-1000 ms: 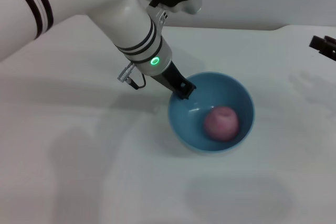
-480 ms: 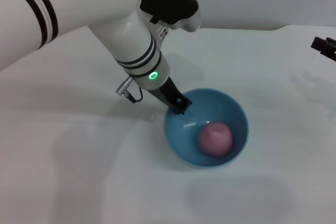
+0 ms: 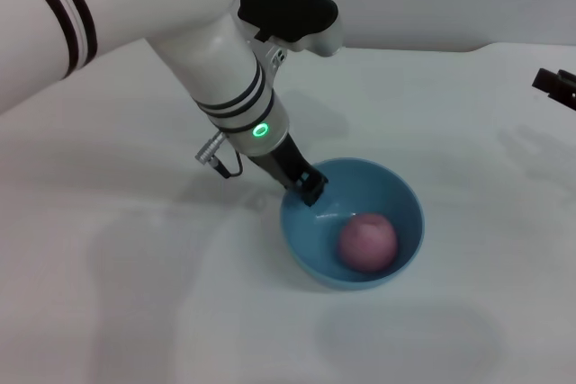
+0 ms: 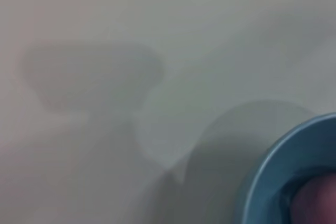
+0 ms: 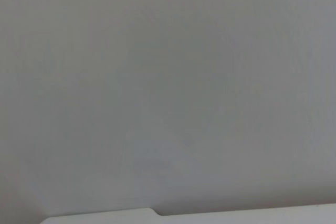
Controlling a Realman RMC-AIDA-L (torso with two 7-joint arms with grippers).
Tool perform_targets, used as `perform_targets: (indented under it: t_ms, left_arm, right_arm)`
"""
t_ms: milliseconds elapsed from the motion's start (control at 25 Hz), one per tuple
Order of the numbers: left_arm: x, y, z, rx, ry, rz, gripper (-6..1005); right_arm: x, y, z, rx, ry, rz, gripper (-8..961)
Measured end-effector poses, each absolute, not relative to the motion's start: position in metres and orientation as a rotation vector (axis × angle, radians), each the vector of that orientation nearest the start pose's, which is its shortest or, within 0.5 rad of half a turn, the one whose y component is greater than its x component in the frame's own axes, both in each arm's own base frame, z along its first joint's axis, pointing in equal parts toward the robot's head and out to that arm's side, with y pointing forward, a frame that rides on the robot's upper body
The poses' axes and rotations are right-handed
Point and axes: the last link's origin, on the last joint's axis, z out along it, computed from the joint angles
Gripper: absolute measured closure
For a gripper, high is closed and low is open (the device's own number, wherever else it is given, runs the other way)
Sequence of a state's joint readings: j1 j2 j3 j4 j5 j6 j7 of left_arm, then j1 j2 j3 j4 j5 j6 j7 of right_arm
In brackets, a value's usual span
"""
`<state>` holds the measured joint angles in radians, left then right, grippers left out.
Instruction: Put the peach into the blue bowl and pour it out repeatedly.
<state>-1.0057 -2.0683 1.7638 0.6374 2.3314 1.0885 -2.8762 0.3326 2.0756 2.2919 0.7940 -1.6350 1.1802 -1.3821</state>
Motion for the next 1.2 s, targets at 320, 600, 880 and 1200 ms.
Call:
perform_targets:
  t_ms: [320,600,880,1200]
  left_arm:
    - [-0.141,0.401,-0.095,-2.539,-1.124,0.419,713]
    - [-0.139,0.423,-0.065,-2.528,-1.174,0.164,661]
    - [-0.170,0.437,-0.001,-2.338,-1.445,-0.623,654]
    - [-0.233,0.405,0.070,-1.919,-1.409,-1.426,655]
  right_arm:
    - [0.310,0.341,0.040,-2.098,1.165,0.843,504]
    - [0.306,0.341,0.033,-2.140,1.166,0.829,505]
    - [0.305,0.342,0.028,-2.164,1.171,0.808,506]
    - [0.310,0.347,0.033,-2.090,1.182,0.823,506]
